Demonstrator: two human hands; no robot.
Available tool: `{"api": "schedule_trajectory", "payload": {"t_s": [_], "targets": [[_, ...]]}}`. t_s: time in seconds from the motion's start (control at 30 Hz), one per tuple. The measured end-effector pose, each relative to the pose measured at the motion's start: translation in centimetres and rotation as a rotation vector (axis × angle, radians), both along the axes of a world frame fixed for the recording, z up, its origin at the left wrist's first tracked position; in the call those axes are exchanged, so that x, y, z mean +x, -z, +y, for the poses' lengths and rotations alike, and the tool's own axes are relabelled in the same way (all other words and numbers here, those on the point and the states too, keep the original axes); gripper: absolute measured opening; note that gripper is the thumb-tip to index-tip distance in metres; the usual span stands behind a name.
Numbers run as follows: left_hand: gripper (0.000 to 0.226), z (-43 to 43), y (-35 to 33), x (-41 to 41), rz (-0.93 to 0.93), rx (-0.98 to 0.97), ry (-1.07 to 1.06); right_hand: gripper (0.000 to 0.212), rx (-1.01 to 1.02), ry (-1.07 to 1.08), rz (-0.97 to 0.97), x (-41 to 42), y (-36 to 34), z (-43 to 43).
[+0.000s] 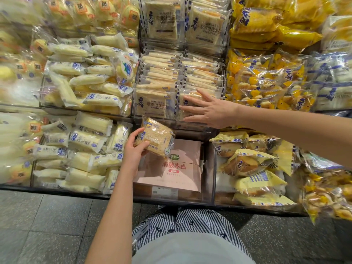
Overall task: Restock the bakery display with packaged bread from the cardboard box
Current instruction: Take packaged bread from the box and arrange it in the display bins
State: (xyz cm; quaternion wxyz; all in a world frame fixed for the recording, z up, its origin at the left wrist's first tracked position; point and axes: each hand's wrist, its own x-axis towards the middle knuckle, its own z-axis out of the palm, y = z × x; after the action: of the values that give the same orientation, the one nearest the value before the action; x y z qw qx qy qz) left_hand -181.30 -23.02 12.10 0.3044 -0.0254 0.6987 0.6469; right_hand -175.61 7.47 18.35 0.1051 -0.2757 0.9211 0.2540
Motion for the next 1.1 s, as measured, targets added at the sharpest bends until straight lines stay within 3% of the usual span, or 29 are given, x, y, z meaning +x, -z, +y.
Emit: {"api": "schedule_trajectory", "payload": {"t_s": [0.3, 0.57, 0.9, 1.1], "targets": [[0.046, 0.5, -0.2, 0.4, -0.034, 0.021, -0.039, 0.088, 0.178, 0.137, -0.049, -0.8, -0.7, -1.7], [0.046, 1.3, 0.0, 0.8, -0.059, 0.039, -0.091, 0.083, 0.29, 0.153, 0.013, -0.6, 0.3, -2.2], [0.048, 0.8, 0.0, 0.6, -0.064, 0.042, -0.067, 0.079, 0.02, 0.134, -0.073, -0.1, 0.2, -1.2], [0.048, 0.5, 0.2, 0.7, -0.053, 0.038, -0.061, 0.062, -0.041, 0.13, -0.089, -0.9, -0.8, -0.8]]}}
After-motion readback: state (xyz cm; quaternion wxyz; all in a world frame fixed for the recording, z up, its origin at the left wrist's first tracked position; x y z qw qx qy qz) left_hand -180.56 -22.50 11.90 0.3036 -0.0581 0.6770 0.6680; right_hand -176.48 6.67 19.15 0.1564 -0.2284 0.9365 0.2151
